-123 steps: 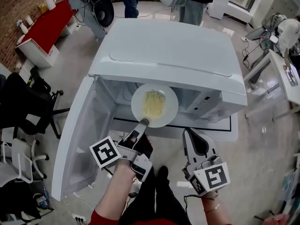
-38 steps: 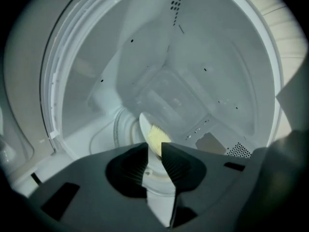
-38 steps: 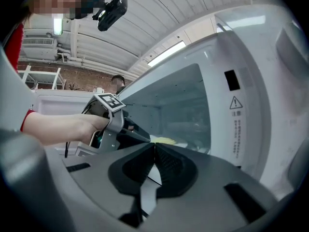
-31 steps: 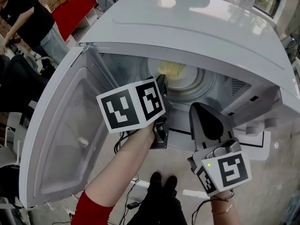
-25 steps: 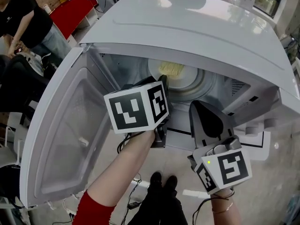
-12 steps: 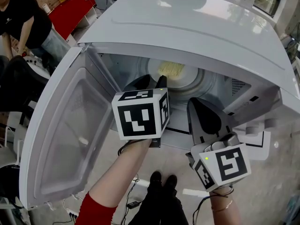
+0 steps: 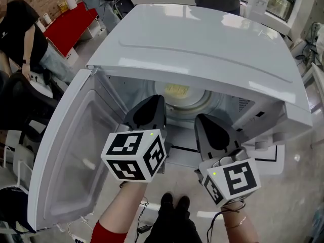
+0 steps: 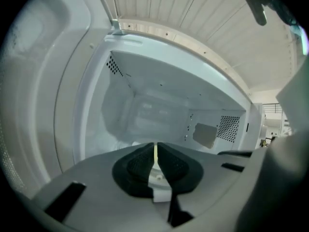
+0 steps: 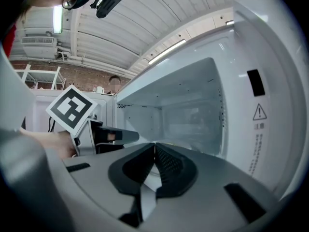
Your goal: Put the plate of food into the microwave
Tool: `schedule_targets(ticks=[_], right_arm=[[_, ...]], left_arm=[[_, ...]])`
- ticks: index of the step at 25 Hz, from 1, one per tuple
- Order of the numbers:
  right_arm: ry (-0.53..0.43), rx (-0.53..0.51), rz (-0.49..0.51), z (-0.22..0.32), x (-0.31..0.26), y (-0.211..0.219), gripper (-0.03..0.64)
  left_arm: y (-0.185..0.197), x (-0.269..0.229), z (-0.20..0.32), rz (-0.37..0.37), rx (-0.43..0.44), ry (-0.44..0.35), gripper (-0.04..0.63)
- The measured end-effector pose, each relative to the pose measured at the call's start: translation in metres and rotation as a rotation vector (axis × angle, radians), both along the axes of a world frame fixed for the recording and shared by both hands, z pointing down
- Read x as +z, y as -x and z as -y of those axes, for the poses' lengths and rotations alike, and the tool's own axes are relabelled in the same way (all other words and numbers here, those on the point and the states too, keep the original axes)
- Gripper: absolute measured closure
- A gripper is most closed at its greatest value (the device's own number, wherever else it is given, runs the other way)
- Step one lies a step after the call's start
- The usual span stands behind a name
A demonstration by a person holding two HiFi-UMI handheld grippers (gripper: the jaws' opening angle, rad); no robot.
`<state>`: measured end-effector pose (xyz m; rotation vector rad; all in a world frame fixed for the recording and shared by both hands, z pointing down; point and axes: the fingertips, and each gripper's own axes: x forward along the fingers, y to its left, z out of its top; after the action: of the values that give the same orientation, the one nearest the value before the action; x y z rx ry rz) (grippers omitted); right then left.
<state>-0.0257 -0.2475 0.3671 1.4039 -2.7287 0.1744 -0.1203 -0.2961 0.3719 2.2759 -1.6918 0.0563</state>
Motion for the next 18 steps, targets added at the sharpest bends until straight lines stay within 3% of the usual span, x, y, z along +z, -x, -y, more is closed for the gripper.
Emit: schedule_targets(ticks=[6, 18], right_arm=[[-0.005, 0.003, -0.005, 0.0, -0.006, -0.003, 0.603], [0.017, -0.02, -0.004, -0.009, -0.023, -0.006, 0.601]], left_arm=[[-0.008, -0.004, -0.008, -0.082, 0.078, -0.035, 0.586], [-0.036, -0.022, -0.028, -0.27, 0.211, -0.006, 0.588]])
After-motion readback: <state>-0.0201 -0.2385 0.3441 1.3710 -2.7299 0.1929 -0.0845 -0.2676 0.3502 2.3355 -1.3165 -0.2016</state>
